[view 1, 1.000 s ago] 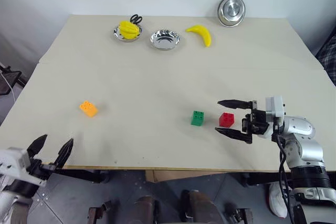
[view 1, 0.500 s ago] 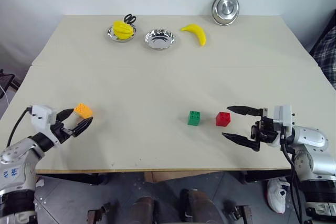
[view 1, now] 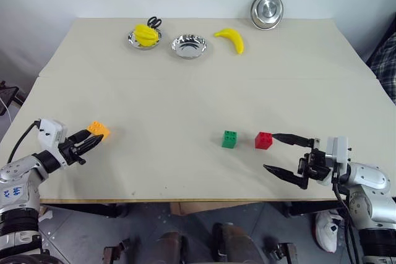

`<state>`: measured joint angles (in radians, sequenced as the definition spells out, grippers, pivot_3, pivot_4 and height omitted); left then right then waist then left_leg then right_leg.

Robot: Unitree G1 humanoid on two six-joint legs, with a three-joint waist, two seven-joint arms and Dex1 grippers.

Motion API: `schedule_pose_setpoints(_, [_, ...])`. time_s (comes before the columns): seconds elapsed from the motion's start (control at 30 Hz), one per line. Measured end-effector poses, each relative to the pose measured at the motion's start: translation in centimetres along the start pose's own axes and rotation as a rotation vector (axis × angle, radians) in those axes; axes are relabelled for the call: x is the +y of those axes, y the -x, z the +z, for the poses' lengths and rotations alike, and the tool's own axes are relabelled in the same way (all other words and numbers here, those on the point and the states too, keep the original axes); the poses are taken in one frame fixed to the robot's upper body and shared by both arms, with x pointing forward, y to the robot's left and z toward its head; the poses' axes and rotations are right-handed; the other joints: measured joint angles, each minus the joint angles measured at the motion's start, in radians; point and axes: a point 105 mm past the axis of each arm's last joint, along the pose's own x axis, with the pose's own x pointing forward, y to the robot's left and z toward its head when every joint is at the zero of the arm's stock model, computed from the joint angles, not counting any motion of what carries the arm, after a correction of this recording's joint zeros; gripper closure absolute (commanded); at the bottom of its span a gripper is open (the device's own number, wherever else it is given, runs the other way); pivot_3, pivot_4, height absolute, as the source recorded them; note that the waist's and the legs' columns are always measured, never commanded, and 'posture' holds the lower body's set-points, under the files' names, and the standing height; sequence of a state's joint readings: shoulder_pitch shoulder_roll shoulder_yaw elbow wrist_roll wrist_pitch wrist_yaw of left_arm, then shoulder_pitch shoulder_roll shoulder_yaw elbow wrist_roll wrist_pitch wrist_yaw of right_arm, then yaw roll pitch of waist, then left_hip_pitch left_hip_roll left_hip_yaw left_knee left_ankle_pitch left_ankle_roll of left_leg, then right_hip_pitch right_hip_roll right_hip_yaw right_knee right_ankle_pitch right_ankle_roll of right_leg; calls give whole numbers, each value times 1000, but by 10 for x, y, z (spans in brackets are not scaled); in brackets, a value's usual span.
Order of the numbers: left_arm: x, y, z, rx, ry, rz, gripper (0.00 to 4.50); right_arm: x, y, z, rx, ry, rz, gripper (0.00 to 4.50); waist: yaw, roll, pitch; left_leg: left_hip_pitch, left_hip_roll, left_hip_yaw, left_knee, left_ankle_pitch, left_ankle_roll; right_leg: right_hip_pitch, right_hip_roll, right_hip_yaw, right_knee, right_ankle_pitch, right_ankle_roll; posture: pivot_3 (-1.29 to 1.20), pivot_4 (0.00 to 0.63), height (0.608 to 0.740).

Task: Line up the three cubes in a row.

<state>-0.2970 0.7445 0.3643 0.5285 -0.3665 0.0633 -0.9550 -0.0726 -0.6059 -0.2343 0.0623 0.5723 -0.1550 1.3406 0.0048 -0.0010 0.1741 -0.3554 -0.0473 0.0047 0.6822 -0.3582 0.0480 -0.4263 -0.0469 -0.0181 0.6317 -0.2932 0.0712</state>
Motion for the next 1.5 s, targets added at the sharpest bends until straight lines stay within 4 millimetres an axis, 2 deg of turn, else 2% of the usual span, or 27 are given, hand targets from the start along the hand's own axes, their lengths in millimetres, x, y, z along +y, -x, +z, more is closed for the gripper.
schedule_pose_setpoints(0.07, [-9,-12,13,-26,-46,-79,3036,6,8,-7,8,-33,-17,0,13,0,0,0,0,0,0,0,0,0,0,0,0,0,0,0,150,740])
schedule_pose_setpoints(0.13, [-27,-25,29,-50,-116,-201,3036,11,12,-11,8,-59,-31,0,20,0,0,0,0,0,0,0,0,0,0,0,0,0,0,0,150,740])
schedule_pose_setpoints(0.23, [-64,-53,51,-81,-208,-419,3036,14,22,-9,3,-57,-71,0,24,0,0,-1,0,0,1,0,0,0,0,0,0,0,1,0,150,740])
schedule_pose_setpoints(0.3, [-87,-69,58,-77,-264,-558,3036,16,31,-8,7,-57,-103,0,22,0,0,0,0,0,1,0,0,0,0,0,0,0,1,0,150,740])
schedule_pose_setpoints(0.4, [-116,-90,62,-63,-323,-724,3036,19,44,-10,26,-57,-146,0,17,0,0,0,-1,1,1,0,0,0,1,1,0,0,1,0,150,740])
schedule_pose_setpoints(0.67, [-155,-145,54,10,-347,-932,3036,21,72,-7,68,-49,-237,0,21,-1,0,0,-1,3,3,1,0,-1,2,2,3,1,1,0,150,740])
schedule_pose_setpoints(0.93, [-172,-160,42,78,-379,-999,3036,31,70,3,57,-90,-240,0,19,-1,0,-1,0,3,3,1,0,-2,2,3,4,1,1,0,150,740])
schedule_pose_setpoints(1.23, [-176,-164,41,92,-413,-1003,3036,25,73,6,68,-77,-237,0,21,-2,0,0,0,3,3,1,0,-2,2,3,5,1,1,0,150,740])
schedule_pose_setpoints(1.43, [-175,-165,41,96,-408,-992,3036,19,68,9,55,-54,-226,0,21,-2,0,0,-1,3,3,2,0,-1,1,3,6,1,1,0,150,740])
schedule_pose_setpoints(1.47, [-175,-165,41,99,-399,-992,2319,19,68,8,55,-55,-226,0,20,-2,0,0,-1,3,3,2,0,-1,1,3,6,1,1,0,150,740])
schedule_pose_setpoints(1.5, [-174,-164,39,111,-391,-991,2044,19,68,8,55,-57,-227,0,20,-2,0,0,-1,3,3,2,0,-1,1,3,6,1,1,0,150,740])
